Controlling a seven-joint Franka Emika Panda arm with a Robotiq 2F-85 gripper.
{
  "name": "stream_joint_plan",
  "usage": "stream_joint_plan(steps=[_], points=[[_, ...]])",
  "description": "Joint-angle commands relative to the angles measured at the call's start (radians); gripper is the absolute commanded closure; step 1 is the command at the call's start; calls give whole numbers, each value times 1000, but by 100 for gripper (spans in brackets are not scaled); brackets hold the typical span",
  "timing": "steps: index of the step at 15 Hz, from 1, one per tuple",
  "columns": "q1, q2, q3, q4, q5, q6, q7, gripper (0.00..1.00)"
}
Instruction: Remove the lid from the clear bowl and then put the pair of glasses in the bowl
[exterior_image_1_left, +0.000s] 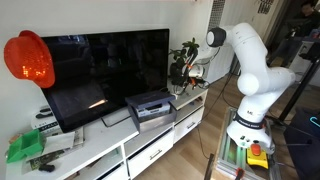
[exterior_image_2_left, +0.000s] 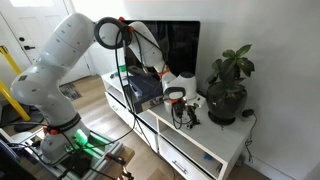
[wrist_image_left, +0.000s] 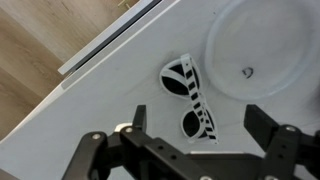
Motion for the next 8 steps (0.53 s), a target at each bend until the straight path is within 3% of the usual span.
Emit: stream_joint_plan(steps=[1,4,5,6,8], points=[[4,65,-9,61,-25,24,-21,0],[3,99,0,89,-41,41,-42,0],[1,108,4,99,-46,46,-49,10],[-2,116,8,108,-48,51,-54,26],[-9,127,18,125,-52,59,-66,41]])
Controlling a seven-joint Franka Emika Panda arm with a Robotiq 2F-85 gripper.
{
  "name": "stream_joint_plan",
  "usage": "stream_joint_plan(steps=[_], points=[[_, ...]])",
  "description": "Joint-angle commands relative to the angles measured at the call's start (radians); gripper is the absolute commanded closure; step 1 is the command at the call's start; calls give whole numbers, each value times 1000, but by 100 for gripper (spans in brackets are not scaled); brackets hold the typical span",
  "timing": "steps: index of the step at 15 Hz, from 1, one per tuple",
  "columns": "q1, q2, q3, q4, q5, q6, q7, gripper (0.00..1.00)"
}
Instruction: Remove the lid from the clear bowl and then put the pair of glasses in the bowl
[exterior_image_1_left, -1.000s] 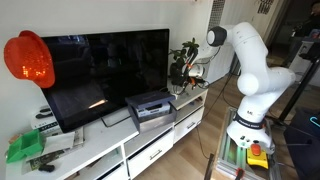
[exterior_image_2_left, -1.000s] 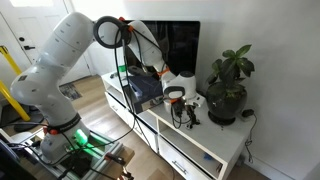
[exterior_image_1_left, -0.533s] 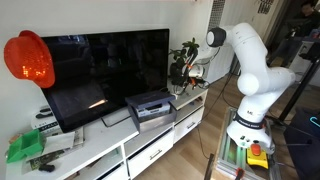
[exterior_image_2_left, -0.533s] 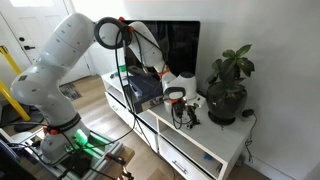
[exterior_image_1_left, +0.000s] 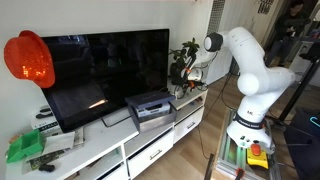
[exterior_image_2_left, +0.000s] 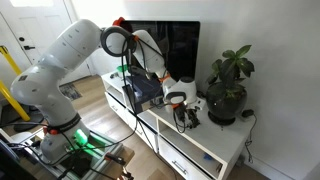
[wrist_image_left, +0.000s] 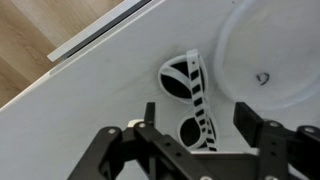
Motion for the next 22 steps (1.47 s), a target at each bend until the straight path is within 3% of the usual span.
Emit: stream_joint_plan(steps=[1,8,15,22], points=[[-13,37,16,53,-22,23,-24,50],[-14,77,19,99,-29,-8,-34,98],[-21,13,15,46,-25,-6,-34,97],[-4,-207,22,-172,-42,11,-85,97]])
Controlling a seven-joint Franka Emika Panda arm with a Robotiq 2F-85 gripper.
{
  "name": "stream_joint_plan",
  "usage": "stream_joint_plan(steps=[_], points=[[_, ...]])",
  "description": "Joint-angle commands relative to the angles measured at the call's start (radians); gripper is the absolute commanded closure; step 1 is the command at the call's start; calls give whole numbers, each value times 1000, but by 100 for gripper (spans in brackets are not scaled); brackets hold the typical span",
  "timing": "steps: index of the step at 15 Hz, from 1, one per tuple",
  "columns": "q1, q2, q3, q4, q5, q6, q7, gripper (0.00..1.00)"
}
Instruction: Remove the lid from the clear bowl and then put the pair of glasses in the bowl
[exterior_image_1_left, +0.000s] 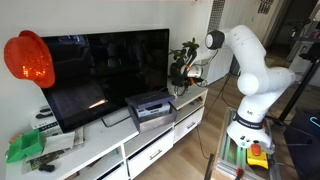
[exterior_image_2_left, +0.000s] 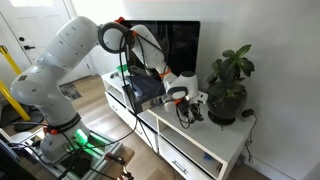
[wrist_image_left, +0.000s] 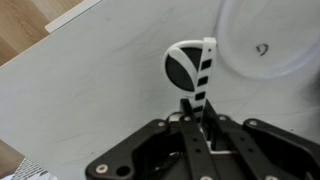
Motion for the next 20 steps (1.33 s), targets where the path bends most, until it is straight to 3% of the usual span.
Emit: stream_joint_plan(steps=[1,5,9,14,20], points=[[-5,-198,28,-215,-34,-3,-70,97],[-2,-364,50,-374,-62,-1,-152,97],[-44,-514,123,-470,-22,-95,-261,97],[-28,-593,151,-454,126,-334,-375,97],[24,-524,113,-354,265,-507,-465,97]])
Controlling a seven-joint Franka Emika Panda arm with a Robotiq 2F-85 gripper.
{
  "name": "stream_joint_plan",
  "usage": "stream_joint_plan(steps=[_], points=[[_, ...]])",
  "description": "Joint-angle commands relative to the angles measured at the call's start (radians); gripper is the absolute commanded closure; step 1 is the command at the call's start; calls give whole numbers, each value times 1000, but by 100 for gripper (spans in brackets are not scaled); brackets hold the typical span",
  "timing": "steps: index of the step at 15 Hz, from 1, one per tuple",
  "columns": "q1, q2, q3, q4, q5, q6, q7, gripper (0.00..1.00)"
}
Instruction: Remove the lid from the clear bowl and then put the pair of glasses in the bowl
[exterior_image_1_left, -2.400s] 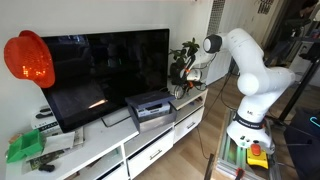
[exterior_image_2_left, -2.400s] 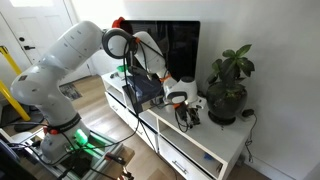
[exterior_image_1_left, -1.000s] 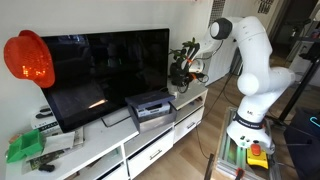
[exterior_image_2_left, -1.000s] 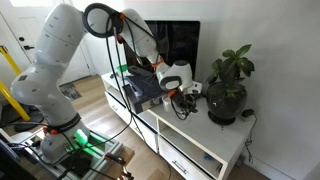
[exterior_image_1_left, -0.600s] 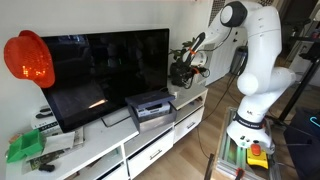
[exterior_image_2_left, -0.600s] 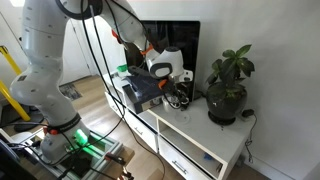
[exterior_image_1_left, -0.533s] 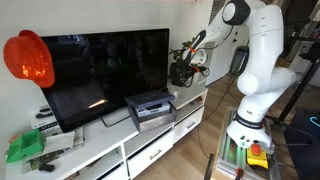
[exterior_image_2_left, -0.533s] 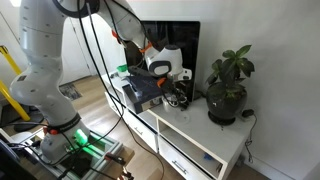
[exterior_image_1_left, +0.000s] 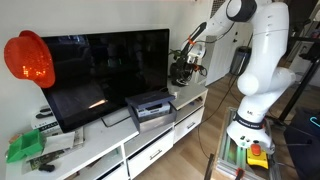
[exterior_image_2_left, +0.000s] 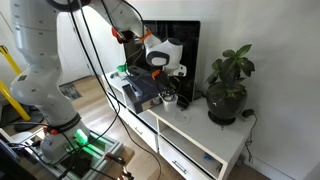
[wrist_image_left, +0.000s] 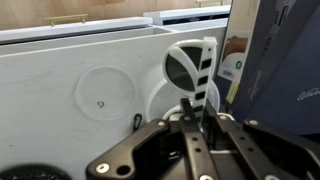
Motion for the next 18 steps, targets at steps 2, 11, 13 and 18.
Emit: stream_joint_plan(steps=[2,11,13,18], points=[[40,68,-40,92,86,-95,-55,97],[92,203,-55,212,77,-93,-14,97],[100,225,-54,230,75,-83,-11,97],[122,265,-55,262,61,-79,0,95]])
